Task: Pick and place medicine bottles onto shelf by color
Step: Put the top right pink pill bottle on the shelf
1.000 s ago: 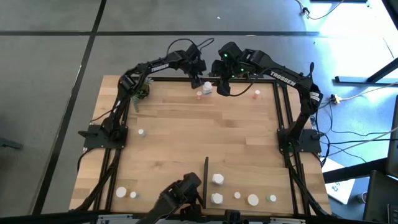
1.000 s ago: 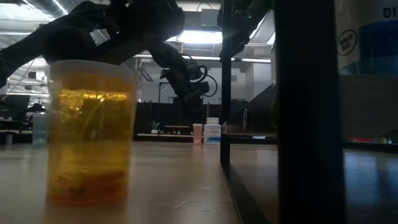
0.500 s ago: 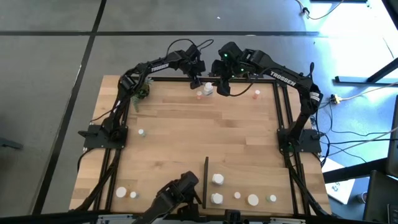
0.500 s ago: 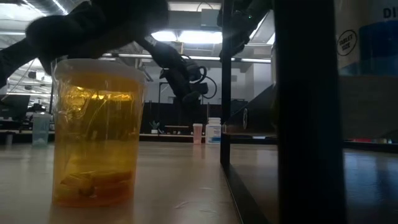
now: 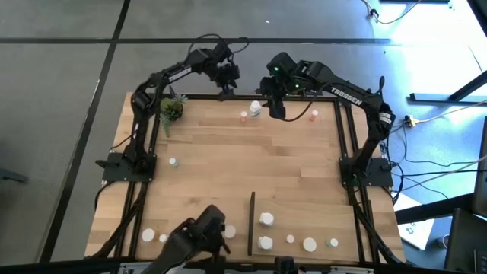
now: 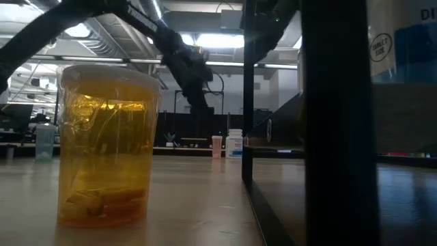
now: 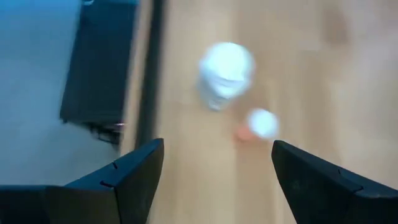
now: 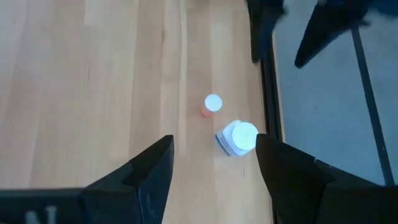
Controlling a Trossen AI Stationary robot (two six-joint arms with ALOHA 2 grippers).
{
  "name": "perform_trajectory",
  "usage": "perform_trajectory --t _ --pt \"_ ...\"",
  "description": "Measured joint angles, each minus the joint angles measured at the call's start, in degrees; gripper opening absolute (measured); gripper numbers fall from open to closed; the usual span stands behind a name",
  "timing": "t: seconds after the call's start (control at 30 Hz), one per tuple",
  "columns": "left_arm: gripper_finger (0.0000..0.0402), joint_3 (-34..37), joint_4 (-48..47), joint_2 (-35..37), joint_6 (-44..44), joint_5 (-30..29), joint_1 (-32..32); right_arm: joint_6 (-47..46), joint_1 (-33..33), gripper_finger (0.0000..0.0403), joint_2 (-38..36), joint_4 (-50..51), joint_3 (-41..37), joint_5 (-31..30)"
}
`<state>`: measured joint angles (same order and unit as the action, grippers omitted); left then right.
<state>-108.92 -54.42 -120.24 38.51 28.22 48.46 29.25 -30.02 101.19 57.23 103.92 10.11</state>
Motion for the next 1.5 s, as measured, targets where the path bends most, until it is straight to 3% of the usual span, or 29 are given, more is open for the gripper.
perform_trajectory --t 0.27,0.6,0.7,0.87,1.03,1.2,1.5 --pt "0.0292 0.1 -15.0 8.4 9.0 3.5 -0.6 0.2 -0.9 0.0229 0.0 1.4 0.0 0.0" --pt "0.0292 0.1 -27.9 15.9 8.2 7.1 -1.6 6.6 -0.9 0.0229 -0.1 6.2 0.0 0.2" --pt "0.0292 0.3 -29.5 18.5 6.8 9.9 -1.7 7.0 -1.5 0.0229 -0.7 7.3 0.0 3.1" --pt "0.0292 7.4 -25.2 25.2 0.9 9.3 -3.3 8.9 -3.0 0.0229 -2.1 13.0 0.0 11.6" --pt "0.0292 19.1 -13.5 33.9 -8.6 5.7 -6.7 11.9 -3.3 0.0229 -4.8 15.1 0.0 11.9" --pt "0.0292 28.3 -1.2 40.5 -16.9 -1.7 -10.5 13.2 -3.2 0.0229 -6.3 14.2 0.0 11.7" --pt "0.0292 31.2 5.3 42.9 -18.7 -9.2 -13.5 13.1 -3.2 0.0229 -5.9 11.6 0.0 12.0"
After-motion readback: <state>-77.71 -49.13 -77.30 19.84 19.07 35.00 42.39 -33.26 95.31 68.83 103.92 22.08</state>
